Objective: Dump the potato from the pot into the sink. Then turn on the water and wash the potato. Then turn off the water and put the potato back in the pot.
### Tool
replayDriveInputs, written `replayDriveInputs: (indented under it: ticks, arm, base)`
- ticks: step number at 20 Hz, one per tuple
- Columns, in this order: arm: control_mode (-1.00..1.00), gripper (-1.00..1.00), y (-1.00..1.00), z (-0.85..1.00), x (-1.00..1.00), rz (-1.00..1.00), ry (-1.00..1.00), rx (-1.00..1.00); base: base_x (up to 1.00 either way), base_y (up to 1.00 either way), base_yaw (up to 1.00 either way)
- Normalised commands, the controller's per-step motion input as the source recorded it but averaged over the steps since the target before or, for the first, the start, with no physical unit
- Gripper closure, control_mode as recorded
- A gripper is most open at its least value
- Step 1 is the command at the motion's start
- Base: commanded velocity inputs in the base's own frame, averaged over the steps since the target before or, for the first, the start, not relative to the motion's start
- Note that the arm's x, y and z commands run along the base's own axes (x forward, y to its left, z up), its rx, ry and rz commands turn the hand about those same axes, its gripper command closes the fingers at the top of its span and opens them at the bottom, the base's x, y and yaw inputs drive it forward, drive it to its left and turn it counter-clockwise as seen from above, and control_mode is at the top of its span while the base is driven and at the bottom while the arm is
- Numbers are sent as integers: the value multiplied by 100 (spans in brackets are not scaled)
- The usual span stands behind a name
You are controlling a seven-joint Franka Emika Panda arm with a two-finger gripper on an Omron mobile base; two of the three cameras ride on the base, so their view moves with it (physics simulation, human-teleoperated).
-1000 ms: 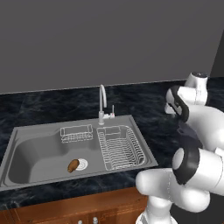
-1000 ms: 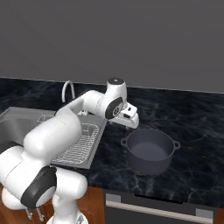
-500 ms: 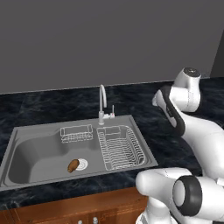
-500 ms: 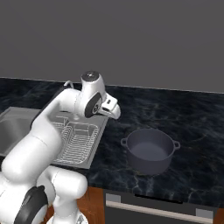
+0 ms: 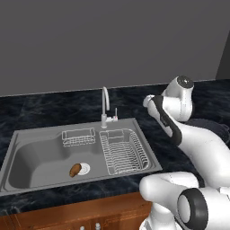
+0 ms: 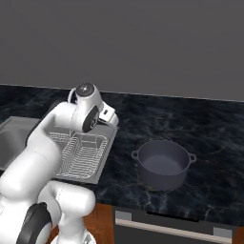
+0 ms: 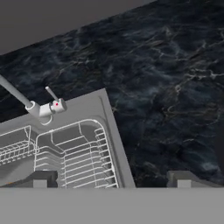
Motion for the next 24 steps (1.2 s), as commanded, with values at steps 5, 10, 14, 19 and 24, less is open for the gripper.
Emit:
replayDriveInputs:
  ticks: [5,10,14,19,24]
  arm:
    - [-100,-100,42,0,30,3,-1,0]
    - [-100,-100,28,0,45,9,1,0]
    - [-100,-100,9,-8,26,20,0,0]
    - [-100,-100,10,-22,12,24,0,0]
    - [-100,-100,20,-22,27,19,0,0]
  base:
    - [0,0,0]
    - [0,0,0]
    - [0,0,0]
    - [0,0,0]
    - [0,0,0]
